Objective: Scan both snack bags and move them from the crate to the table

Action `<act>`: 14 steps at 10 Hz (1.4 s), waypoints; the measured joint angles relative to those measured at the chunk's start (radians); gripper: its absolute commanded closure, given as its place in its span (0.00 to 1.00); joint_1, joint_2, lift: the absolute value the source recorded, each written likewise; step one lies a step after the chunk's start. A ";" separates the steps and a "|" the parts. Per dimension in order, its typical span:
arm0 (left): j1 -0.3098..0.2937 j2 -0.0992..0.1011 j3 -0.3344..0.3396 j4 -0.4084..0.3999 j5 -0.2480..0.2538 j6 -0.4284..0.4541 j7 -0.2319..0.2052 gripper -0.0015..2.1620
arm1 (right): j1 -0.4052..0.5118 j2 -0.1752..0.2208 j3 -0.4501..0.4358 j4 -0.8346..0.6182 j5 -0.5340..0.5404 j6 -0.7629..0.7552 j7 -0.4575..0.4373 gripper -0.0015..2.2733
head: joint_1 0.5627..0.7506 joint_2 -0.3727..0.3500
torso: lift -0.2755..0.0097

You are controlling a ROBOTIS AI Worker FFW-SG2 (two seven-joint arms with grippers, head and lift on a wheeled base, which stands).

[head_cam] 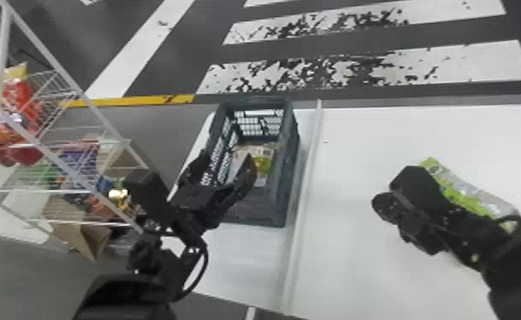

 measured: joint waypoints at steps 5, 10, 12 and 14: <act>-0.008 0.001 0.001 0.005 0.000 0.004 0.000 0.05 | -0.081 0.012 0.031 0.135 0.060 0.021 -0.030 0.99 | 0.70 0.96 | 0.66; -0.015 0.005 0.003 0.014 0.007 0.004 0.000 0.05 | -0.102 0.007 -0.008 0.164 0.086 0.024 -0.038 0.99 | 0.70 0.91 | 0.66; -0.018 0.005 0.001 0.018 0.008 0.004 -0.002 0.05 | -0.102 -0.001 -0.021 0.171 0.088 0.023 -0.038 0.99 | 0.70 0.89 | 0.66; -0.019 0.005 0.002 0.018 0.008 0.004 -0.001 0.05 | -0.102 -0.014 -0.034 0.172 0.089 0.021 -0.036 0.99 | 0.70 0.86 | 0.66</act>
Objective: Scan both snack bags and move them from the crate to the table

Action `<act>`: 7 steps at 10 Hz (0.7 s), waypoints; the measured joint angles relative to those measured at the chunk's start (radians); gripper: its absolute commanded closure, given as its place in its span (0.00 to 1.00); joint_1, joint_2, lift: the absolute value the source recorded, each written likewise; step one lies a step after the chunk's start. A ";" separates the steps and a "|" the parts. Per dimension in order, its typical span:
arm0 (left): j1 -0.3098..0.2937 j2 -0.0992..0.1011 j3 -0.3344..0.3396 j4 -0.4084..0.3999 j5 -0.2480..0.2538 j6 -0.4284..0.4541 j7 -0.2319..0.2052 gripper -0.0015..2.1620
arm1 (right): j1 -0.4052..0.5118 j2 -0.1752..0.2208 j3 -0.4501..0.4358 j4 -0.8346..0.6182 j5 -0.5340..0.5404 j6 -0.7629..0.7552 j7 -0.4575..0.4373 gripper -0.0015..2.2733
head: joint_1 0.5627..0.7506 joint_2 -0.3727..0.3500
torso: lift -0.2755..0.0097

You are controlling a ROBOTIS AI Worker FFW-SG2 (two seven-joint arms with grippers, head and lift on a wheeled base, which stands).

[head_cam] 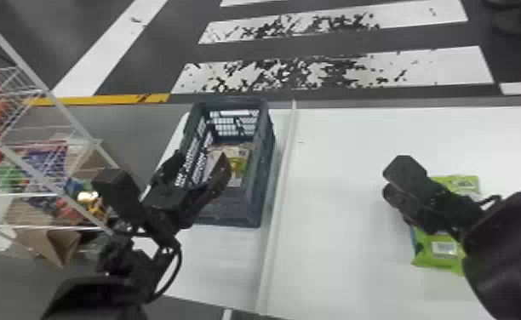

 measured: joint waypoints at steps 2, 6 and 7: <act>-0.002 0.000 0.000 0.001 0.000 -0.001 0.000 0.05 | 0.015 -0.011 -0.017 -0.012 -0.010 0.000 0.008 0.99 | 0.70 0.85 | 0.66; -0.004 -0.002 -0.004 0.004 0.000 0.001 0.000 0.05 | 0.123 -0.045 -0.053 -0.176 -0.057 0.029 0.028 0.99 | 0.70 0.86 | 0.66; -0.005 -0.002 -0.005 0.005 0.000 0.001 0.000 0.05 | 0.159 -0.061 -0.060 -0.227 -0.061 0.051 0.032 0.99 | 0.70 0.86 | 0.66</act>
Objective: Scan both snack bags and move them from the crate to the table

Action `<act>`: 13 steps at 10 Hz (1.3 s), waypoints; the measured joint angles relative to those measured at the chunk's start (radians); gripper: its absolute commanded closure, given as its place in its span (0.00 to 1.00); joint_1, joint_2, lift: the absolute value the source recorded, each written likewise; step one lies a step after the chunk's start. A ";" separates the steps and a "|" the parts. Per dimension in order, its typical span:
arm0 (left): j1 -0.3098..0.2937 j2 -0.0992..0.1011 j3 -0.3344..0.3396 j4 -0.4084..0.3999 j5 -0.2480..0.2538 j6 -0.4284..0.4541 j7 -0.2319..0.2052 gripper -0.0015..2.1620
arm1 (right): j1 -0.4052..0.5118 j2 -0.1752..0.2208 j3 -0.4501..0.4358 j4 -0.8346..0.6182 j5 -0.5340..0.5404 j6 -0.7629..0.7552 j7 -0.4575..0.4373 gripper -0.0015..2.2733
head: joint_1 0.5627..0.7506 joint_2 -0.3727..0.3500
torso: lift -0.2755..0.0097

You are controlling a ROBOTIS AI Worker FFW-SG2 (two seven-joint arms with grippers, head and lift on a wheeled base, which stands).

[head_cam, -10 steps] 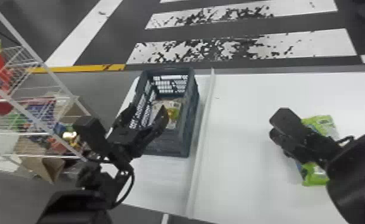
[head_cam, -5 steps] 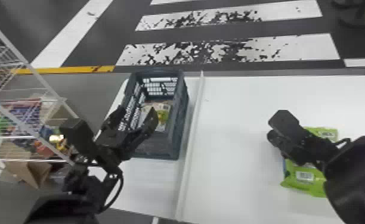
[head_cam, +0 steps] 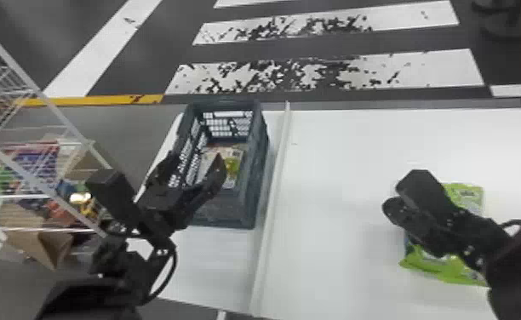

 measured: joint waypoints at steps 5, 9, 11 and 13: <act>-0.004 0.003 -0.007 0.000 0.000 0.002 0.000 0.05 | 0.057 -0.042 -0.032 -0.044 0.002 0.034 0.014 0.99 | 0.70 0.82 | 0.66; -0.004 0.003 -0.010 0.000 0.000 0.003 0.000 0.05 | 0.103 -0.076 -0.077 -0.117 -0.016 0.039 0.057 0.99 | 0.70 0.79 | 0.66; -0.007 0.004 -0.013 0.000 0.000 0.003 0.000 0.05 | 0.176 -0.089 -0.109 -0.207 -0.035 0.060 0.082 0.99 | 0.70 0.80 | 0.66; -0.011 0.005 -0.014 0.005 0.000 0.003 0.000 0.05 | 0.231 -0.103 -0.126 -0.253 -0.037 0.064 0.088 0.99 | 0.70 0.80 | 0.66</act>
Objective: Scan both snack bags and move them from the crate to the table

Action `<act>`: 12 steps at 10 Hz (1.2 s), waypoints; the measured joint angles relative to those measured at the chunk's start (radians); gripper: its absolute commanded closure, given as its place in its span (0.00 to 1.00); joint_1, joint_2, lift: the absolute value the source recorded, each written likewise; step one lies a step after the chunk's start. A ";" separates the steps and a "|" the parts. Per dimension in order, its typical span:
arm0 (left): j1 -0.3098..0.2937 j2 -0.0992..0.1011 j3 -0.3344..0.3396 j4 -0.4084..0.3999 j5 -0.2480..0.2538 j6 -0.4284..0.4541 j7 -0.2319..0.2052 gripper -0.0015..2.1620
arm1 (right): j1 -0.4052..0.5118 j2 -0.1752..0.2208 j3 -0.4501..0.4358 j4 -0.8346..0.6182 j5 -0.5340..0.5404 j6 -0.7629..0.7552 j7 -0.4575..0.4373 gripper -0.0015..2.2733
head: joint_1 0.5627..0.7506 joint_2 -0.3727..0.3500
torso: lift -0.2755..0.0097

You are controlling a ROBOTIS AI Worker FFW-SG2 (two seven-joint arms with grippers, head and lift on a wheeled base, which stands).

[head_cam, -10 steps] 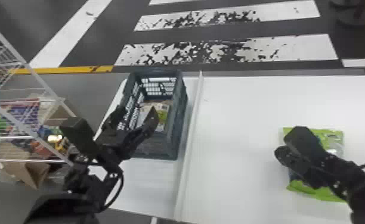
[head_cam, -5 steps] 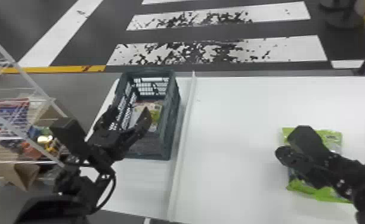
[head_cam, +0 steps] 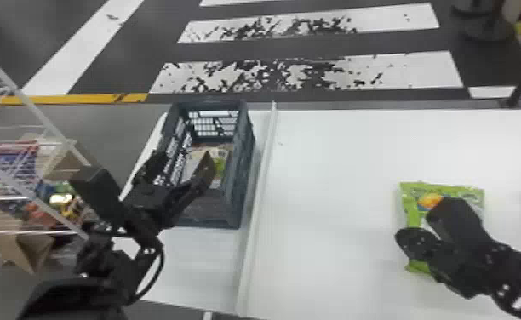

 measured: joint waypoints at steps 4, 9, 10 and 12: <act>-0.002 0.001 -0.002 0.009 0.001 0.000 0.000 0.05 | 0.021 -0.009 -0.006 -0.015 0.015 -0.002 0.006 0.99 | 0.70 0.79 | 0.66; -0.002 0.000 -0.001 0.008 0.002 0.000 -0.001 0.05 | 0.072 -0.011 -0.054 -0.087 -0.051 -0.057 0.001 0.43 | 0.70 0.80 | 0.66; -0.001 0.000 0.000 0.004 0.002 0.000 -0.002 0.05 | 0.092 -0.005 -0.110 -0.143 -0.136 -0.072 0.002 0.09 | 0.70 0.82 | 0.66; 0.003 0.000 0.001 -0.005 0.002 0.000 -0.002 0.05 | 0.104 0.010 -0.235 -0.212 -0.240 -0.042 0.001 0.03 | 0.70 0.75 | 0.66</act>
